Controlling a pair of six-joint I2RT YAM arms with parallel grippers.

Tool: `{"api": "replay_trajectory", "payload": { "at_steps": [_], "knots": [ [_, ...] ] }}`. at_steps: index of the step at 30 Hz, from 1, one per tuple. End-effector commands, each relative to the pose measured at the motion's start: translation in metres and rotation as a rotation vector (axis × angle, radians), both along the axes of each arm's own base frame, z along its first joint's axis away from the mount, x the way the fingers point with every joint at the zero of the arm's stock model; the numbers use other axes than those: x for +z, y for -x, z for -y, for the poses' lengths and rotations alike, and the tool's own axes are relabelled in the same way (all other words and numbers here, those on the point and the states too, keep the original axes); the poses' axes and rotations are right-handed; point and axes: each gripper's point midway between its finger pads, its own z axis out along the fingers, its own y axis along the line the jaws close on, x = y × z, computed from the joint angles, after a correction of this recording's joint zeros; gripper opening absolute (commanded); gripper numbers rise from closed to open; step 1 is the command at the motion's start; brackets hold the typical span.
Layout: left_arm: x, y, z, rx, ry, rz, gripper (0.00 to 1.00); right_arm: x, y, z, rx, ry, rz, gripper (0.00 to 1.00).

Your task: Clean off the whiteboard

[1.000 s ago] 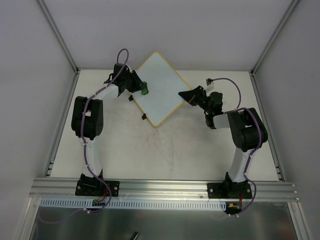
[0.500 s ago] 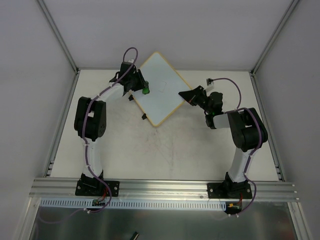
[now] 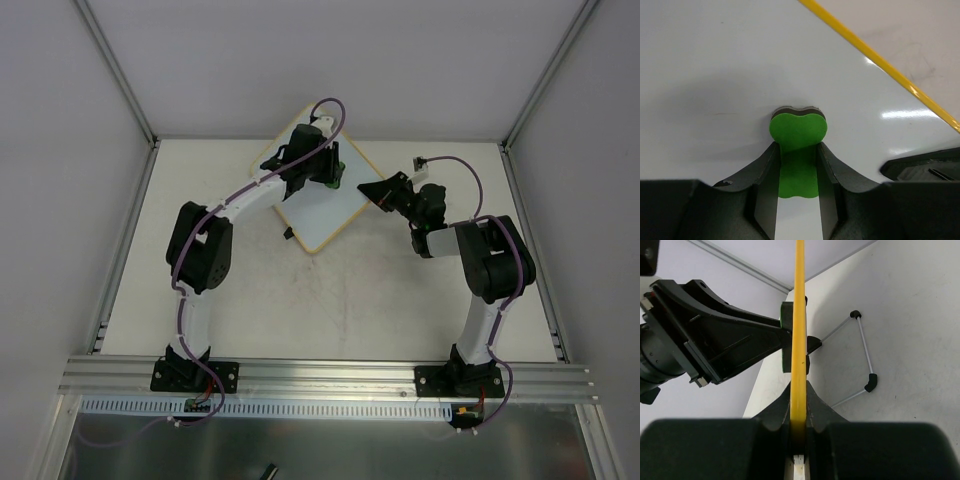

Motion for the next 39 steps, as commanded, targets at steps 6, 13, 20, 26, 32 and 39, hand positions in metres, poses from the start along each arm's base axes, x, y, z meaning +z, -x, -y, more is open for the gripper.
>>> {"api": "replay_trajectory", "payload": {
  "at_steps": [6,13,20,26,32,39],
  "knots": [
    [-0.026,0.028,0.029,-0.138,-0.111,-0.006,0.00,0.043,0.008,-0.017,0.073,-0.034,0.176,0.00],
    [-0.061,-0.002,-0.025,0.053,-0.077,-0.180,0.00,0.043,0.009,-0.017,0.073,-0.035,0.175,0.00],
    [-0.104,-0.013,-0.105,0.300,0.115,-0.445,0.00,0.043,0.009,-0.017,0.073,-0.035,0.175,0.00],
    [-0.103,-0.020,-0.123,0.333,0.131,-0.446,0.00,0.043,0.010,-0.017,0.073,-0.034,0.176,0.00],
    [-0.100,-0.020,-0.123,0.329,0.133,-0.444,0.00,0.043,0.009,-0.017,0.073,-0.035,0.175,0.00],
    [-0.099,-0.019,-0.129,0.349,0.122,-0.436,0.00,0.042,0.009,-0.017,0.075,-0.033,0.173,0.00]
  ]
}}
